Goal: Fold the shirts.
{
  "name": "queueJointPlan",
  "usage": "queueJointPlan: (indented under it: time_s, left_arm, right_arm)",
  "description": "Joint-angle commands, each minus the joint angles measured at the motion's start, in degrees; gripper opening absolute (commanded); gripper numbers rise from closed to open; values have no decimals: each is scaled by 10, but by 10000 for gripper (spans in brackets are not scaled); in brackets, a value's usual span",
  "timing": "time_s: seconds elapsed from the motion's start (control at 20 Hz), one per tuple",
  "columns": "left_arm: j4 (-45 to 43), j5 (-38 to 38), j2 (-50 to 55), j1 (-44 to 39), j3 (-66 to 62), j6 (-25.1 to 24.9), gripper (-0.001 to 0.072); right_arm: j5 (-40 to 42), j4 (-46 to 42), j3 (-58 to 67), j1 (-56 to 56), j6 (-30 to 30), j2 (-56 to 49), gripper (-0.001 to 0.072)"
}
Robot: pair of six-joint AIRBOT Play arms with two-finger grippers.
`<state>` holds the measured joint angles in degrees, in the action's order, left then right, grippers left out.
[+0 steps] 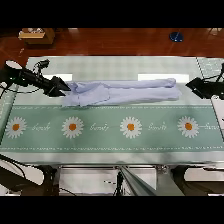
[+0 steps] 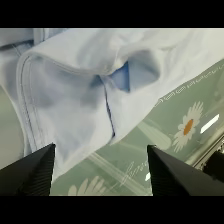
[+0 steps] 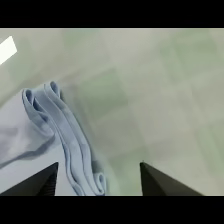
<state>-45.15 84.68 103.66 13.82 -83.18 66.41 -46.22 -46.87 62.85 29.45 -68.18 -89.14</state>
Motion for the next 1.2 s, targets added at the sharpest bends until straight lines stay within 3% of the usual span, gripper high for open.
queueJointPlan:
  time_s: [0.0, 0.4, 0.5, 0.6, 0.65, 0.7, 0.9, 1.0, 1.15]
  left_arm:
    - [13, 18, -4, 6, 0, 3, 680]
    - [53, 5, -4, 3, 0, 0, 674]
    - [86, 0, -4, 3, 0, -10, 672]
    - [107, -2, -4, 3, 0, -13, 671]
    - [109, -2, -4, 3, 0, -13, 663]
    - [109, 0, -4, 3, 0, -13, 629]
    - [110, 18, -5, 3, 0, -12, 594]
    - [118, 23, -10, 3, 0, -12, 319]
    - [192, 23, -23, 0, 0, -12, 319]
  right_arm:
    - [-88, 91, 1, 33, 6, -35, 584]
    - [-30, 223, 1, -59, 45, -103, 581]
    - [16, 245, 1, -94, 47, -111, 540]
    - [67, 245, 1, -119, 48, -111, 326]
    - [79, 245, 3, -125, 54, -110, 95]
    - [78, 245, 7, -126, 63, -107, 21]
    - [70, 216, 21, -127, 91, -56, 19]
    - [61, 190, 23, -127, 91, -16, 18]
    - [32, 134, 23, -127, 88, 43, 18]
